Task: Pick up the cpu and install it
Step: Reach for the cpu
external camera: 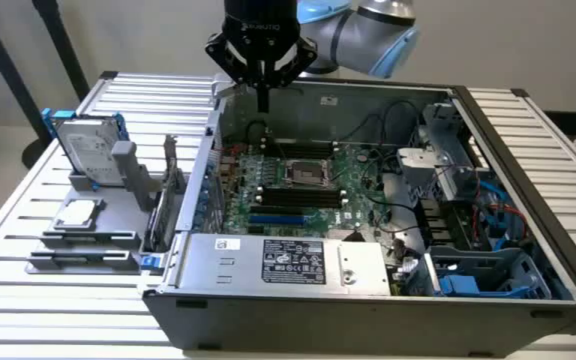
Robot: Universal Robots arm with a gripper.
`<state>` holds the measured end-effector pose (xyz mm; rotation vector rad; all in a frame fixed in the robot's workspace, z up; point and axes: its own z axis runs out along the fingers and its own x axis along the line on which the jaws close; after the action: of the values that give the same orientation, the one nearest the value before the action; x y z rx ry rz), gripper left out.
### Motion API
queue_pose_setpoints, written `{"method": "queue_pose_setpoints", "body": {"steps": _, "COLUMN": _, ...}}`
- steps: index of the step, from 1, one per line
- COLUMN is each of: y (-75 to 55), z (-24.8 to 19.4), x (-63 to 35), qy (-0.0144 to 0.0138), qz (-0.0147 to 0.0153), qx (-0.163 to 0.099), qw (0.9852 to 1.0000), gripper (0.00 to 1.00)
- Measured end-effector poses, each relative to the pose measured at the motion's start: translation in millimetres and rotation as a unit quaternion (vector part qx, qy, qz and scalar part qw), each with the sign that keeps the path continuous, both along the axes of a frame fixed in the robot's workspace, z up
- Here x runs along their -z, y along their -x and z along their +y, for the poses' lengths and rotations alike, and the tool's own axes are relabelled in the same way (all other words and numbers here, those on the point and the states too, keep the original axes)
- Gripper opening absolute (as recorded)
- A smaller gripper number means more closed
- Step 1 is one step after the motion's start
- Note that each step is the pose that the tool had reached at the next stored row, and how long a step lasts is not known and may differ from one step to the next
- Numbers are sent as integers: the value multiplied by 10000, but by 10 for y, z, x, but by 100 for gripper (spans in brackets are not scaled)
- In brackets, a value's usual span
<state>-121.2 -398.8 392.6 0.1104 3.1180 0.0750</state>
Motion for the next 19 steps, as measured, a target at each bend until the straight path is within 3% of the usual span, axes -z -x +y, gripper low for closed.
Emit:
{"method": "queue_pose_setpoints", "body": {"steps": 12, "y": 1, "z": 0, "x": 0, "qy": 0, "qz": 0, "qx": 0, "qw": 10000, "gripper": 11}}
{"method": "queue_pose_setpoints", "body": {"steps": 19, "y": 290, "z": -1, "x": 0, "qy": 0, "qz": 0, "qx": 0, "qw": 10000, "gripper": 11}}
